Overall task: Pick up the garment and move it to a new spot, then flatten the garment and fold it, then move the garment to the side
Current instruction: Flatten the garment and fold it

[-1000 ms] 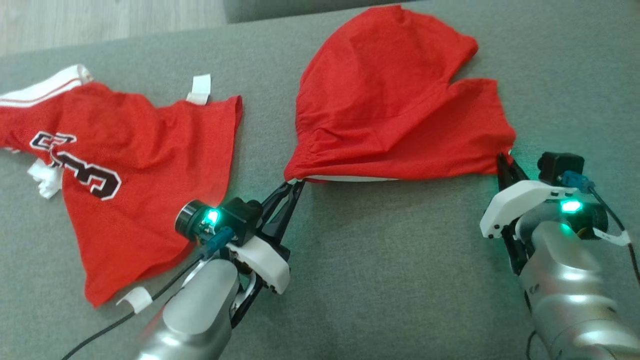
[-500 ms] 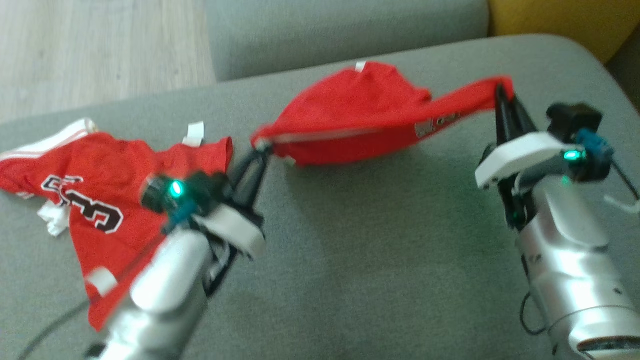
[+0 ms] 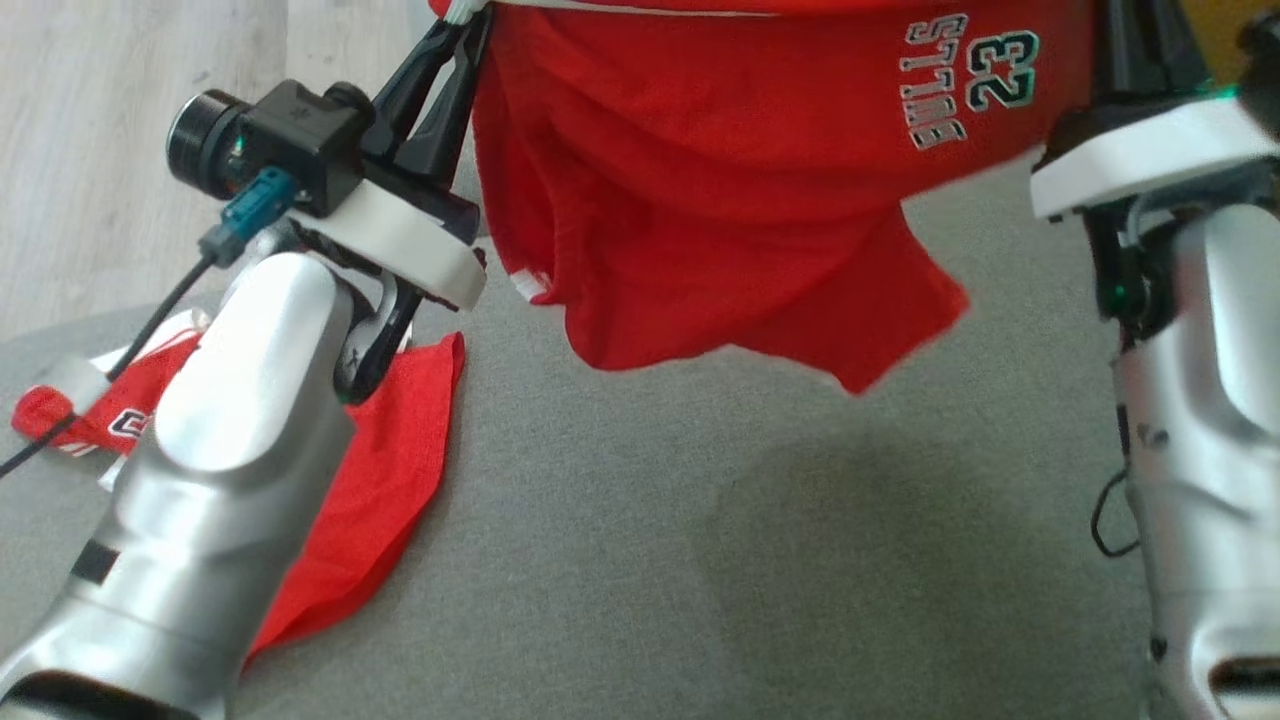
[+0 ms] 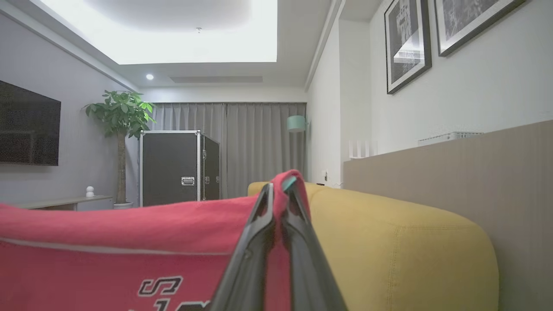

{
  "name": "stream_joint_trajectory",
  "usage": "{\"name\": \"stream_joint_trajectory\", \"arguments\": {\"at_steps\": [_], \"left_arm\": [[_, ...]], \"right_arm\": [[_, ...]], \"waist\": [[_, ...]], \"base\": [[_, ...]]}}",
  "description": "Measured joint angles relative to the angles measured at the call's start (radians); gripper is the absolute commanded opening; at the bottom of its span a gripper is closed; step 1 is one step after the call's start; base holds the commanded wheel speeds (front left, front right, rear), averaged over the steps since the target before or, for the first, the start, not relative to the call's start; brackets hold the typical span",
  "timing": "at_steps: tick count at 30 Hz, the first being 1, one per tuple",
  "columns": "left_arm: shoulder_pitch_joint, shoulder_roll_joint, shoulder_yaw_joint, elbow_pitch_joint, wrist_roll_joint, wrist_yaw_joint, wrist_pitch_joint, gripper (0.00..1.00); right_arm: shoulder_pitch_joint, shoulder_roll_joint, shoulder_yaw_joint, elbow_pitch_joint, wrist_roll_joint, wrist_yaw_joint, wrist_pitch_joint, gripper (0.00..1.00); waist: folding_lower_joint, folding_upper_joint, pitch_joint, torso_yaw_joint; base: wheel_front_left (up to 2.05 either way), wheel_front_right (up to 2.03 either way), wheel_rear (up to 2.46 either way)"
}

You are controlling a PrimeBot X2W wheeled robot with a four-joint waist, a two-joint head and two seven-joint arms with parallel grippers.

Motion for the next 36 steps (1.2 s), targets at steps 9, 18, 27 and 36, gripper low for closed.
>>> {"name": "stream_joint_trajectory", "arguments": {"at_steps": [9,18,27,36], "left_arm": [[0.168,0.035,-0.005,-0.168,-0.088,0.003,0.143,0.00],[0.054,0.047,-0.028,-0.115,-0.138,-0.011,0.237,0.00],[-0.430,0.029,-0.083,0.164,-0.070,-0.028,0.150,0.00],[-0.592,-0.018,-0.128,0.360,-0.052,-0.028,-0.085,0.00]], "right_arm": [[0.217,0.007,-0.065,-0.243,-0.030,0.000,0.179,0.00],[0.102,0.012,-0.081,-0.164,-0.046,0.000,0.284,0.00],[-0.396,-0.014,-0.128,0.190,-0.144,0.000,0.120,0.00],[-0.562,0.010,-0.246,0.456,-0.268,0.002,-0.094,0.00]], "waist": [[0.0001,0.0000,0.011,-0.005],[0.0002,0.0000,0.113,-0.014],[0.0006,0.0000,0.334,-0.020],[0.0005,-0.0001,0.489,-0.027]], "base": [[0.00,0.00,0.00],[0.00,0.00,0.00],[0.00,0.00,0.00],[0.00,0.00,0.00]]}}
